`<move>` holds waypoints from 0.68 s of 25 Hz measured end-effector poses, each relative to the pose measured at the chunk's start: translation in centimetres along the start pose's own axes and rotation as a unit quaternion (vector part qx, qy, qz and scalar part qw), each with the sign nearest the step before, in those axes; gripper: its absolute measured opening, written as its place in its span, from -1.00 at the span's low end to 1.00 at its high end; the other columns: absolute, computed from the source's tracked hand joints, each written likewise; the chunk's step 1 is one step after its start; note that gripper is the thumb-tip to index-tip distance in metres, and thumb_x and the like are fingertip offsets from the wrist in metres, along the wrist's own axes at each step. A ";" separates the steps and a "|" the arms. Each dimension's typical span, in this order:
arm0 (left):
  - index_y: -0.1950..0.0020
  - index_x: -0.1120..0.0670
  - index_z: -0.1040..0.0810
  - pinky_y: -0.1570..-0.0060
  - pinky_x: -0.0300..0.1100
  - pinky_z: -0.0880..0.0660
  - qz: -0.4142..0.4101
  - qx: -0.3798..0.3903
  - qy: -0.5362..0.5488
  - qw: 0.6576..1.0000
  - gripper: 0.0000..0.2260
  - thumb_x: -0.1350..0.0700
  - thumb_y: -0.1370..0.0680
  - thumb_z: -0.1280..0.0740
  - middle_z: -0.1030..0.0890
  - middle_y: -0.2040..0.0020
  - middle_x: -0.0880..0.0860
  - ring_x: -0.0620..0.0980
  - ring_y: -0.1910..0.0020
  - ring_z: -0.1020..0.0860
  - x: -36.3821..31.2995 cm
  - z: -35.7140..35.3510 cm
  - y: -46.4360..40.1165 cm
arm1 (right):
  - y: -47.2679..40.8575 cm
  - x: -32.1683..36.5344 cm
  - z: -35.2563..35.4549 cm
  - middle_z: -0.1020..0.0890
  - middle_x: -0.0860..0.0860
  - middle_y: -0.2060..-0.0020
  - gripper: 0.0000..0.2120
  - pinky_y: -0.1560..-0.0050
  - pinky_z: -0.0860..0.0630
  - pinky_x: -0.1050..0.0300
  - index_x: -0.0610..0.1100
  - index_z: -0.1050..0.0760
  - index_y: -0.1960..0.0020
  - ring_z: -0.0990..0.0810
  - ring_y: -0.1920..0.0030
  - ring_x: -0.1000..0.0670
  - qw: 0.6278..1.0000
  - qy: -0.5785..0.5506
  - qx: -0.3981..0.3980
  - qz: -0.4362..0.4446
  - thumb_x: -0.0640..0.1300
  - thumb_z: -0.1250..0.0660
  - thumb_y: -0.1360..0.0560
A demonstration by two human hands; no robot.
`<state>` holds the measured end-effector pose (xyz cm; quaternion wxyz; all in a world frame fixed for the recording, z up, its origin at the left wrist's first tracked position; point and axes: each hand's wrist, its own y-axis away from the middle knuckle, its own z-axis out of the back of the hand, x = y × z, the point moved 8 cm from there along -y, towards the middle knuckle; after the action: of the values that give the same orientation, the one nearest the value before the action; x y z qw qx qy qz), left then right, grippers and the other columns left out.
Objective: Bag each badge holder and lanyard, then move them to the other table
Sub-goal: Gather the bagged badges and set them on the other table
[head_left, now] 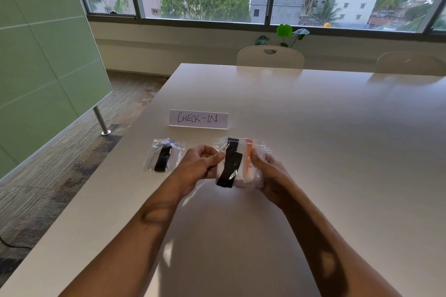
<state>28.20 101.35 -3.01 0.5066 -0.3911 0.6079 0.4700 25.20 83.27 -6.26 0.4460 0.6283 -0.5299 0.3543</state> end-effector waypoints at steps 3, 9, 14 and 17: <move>-0.03 0.14 -0.50 0.29 -0.17 -0.58 0.006 -0.004 0.008 1.000 -0.84 0.16 -0.50 -0.41 -0.63 0.10 0.12 -0.03 0.22 -0.64 -0.3 0.9 -0.4 | 0.2 0.2 1.8 -0.62 -0.17 -0.15 -0.51 0.12 -0.65 -0.16 -0.09 -0.40 -0.35 -0.68 -0.05 -0.20 0.998 0.013 -0.056 -0.011 -0.01 -0.42 -0.48; 0.02 0.14 -0.52 0.30 -0.16 -0.53 -0.002 -0.093 -0.169 0.981 -0.84 0.12 -0.50 -0.44 -0.59 0.12 0.10 0.00 0.23 -0.57 -0.6 4.5 -1.8 | 0.7 1.1 5.3 -0.62 -0.10 -0.16 -0.47 -0.08 -0.59 -0.27 -0.07 -0.38 -0.36 -0.66 -0.09 -0.16 0.992 0.021 -0.128 0.003 -0.03 -0.46 -0.45; 0.12 0.07 -0.47 0.12 -0.06 -0.55 -0.027 -0.191 -0.381 0.904 -0.81 0.04 -0.47 -0.45 -0.56 0.19 0.01 0.04 0.15 -0.57 -1.2 5.1 -2.0 | 0.8 1.4 5.2 -0.61 -0.09 -0.18 -0.46 -0.11 -0.59 -0.25 -0.06 -0.38 -0.37 -0.65 -0.11 -0.15 0.992 0.050 -0.116 0.004 0.00 -0.44 -0.44; 0.08 0.06 -0.45 0.08 -0.01 -0.53 -0.067 -0.251 -0.487 0.834 -0.74 -0.02 -0.43 -0.47 -0.56 0.16 0.03 0.08 0.11 -0.55 -2.8 4.5 -1.3 | 0.8 1.5 4.8 -0.62 -0.09 -0.15 -0.48 -0.01 -0.64 -0.16 -0.07 -0.39 -0.35 -0.66 -0.07 -0.13 0.991 0.068 -0.114 0.007 0.01 -0.43 -0.45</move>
<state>31.07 105.40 -0.67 0.6522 -0.2648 0.1159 0.7008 24.54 78.19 -6.43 0.5471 0.5441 -0.5399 0.3364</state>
